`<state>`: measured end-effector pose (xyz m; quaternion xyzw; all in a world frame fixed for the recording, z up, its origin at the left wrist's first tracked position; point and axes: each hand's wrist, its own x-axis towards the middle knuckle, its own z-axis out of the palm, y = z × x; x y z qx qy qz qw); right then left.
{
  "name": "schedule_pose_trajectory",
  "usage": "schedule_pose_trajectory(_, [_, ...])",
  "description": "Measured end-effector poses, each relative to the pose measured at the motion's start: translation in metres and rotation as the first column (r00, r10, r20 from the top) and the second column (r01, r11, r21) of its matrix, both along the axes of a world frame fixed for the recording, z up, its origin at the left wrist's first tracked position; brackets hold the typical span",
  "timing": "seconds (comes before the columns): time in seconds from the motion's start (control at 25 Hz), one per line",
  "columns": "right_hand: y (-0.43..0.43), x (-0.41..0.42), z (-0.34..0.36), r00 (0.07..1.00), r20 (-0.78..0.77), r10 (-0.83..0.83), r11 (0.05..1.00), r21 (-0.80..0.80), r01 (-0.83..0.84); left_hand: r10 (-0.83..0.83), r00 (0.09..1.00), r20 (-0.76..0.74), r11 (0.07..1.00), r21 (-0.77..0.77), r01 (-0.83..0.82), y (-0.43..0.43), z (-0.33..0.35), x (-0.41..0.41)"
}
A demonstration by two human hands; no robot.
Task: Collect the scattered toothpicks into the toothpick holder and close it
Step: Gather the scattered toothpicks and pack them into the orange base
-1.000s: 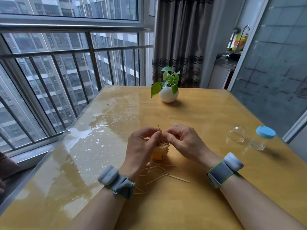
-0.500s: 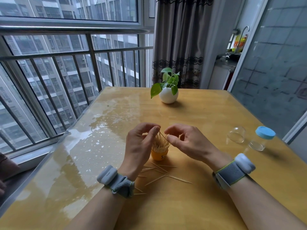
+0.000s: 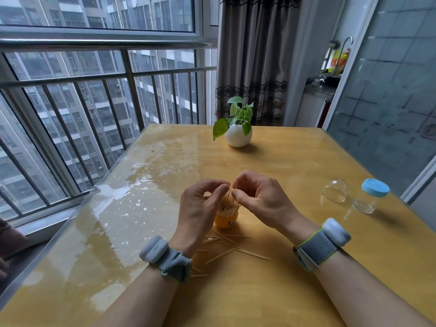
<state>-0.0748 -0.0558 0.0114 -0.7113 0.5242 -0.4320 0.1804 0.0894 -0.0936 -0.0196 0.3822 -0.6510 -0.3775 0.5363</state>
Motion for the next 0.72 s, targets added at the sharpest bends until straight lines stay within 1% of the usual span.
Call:
schedule_pose_trajectory(0.08, [0.000, -0.002, 0.002, 1.000, -0.008, -0.030, 1.000, -0.008, 0.030, -0.026, 0.999, 0.041, 1.000, 0.006, 0.026, -0.001, -0.004, 0.000])
schedule_pose_trajectory(0.16, [0.000, -0.005, 0.001, 0.995, -0.082, -0.049, 0.998, -0.043, 0.045, -0.022, 0.996, 0.083, 1.000, -0.017, 0.023, -0.001, -0.006, -0.001])
schedule_pose_trajectory(0.2, [-0.001, -0.005, -0.001, 0.989, -0.140, -0.050, 0.997, -0.070, 0.040, -0.010, 0.995, 0.094, 0.999, -0.039, 0.014, -0.001, -0.007, -0.001])
schedule_pose_trajectory(0.28, [0.000, -0.004, -0.006, 0.951, -0.306, -0.040, 0.996, -0.090, 0.013, -0.021, 0.991, 0.134, 0.998, -0.048, 0.027, 0.000, -0.007, 0.002])
schedule_pose_trajectory(0.36, [0.002, -0.001, -0.005, 0.882, -0.469, -0.043, 0.998, -0.067, 0.013, -0.093, 0.958, 0.271, 0.993, -0.040, 0.108, 0.002, -0.006, 0.005])
schedule_pose_trajectory(0.4, [0.004, -0.001, 0.001, 0.864, -0.501, -0.053, 0.998, -0.067, 0.022, -0.125, 0.932, 0.339, 0.988, -0.042, 0.148, 0.004, -0.004, 0.007])
schedule_pose_trajectory(0.44, [0.006, -0.004, 0.009, 0.862, -0.503, -0.059, 0.998, -0.061, 0.032, -0.138, 0.917, 0.373, 0.985, -0.042, 0.166, 0.006, -0.002, 0.009])
schedule_pose_trajectory(0.48, [0.011, -0.007, 0.019, 0.867, -0.495, -0.053, 0.999, -0.031, 0.043, -0.134, 0.922, 0.363, 0.987, -0.035, 0.157, 0.007, 0.002, 0.013])
schedule_pose_trajectory(0.52, [0.015, -0.012, 0.028, 0.862, -0.507, -0.021, 0.997, 0.049, 0.053, -0.106, 0.936, 0.335, 0.992, -0.028, 0.122, 0.007, 0.007, 0.018])
schedule_pose_trajectory(0.56, [0.019, -0.015, 0.034, 0.835, -0.549, 0.043, 0.983, 0.173, 0.063, -0.061, 0.945, 0.320, 0.997, -0.033, 0.075, 0.008, 0.011, 0.024])
schedule_pose_trajectory(0.6, [0.022, -0.015, 0.034, 0.790, -0.601, 0.121, 0.950, 0.301, 0.083, -0.004, 0.938, 0.346, 0.998, -0.055, 0.024, 0.009, 0.015, 0.032])
schedule_pose_trajectory(0.64, [0.025, -0.011, 0.030, 0.746, -0.638, 0.191, 0.907, 0.405, 0.113, 0.051, 0.904, 0.425, 0.996, -0.087, -0.015, 0.010, 0.017, 0.041])
schedule_pose_trajectory(0.68, [0.027, -0.004, 0.023, 0.712, -0.662, 0.234, 0.874, 0.464, 0.145, 0.075, 0.839, 0.539, 0.994, -0.108, -0.019, 0.012, 0.018, 0.049])
schedule_pose_trajectory(0.72, [0.028, 0.004, 0.016, 0.685, -0.686, 0.244, 0.859, 0.480, 0.175, 0.060, 0.748, 0.662, 0.995, -0.104, 0.012, 0.016, 0.018, 0.055])
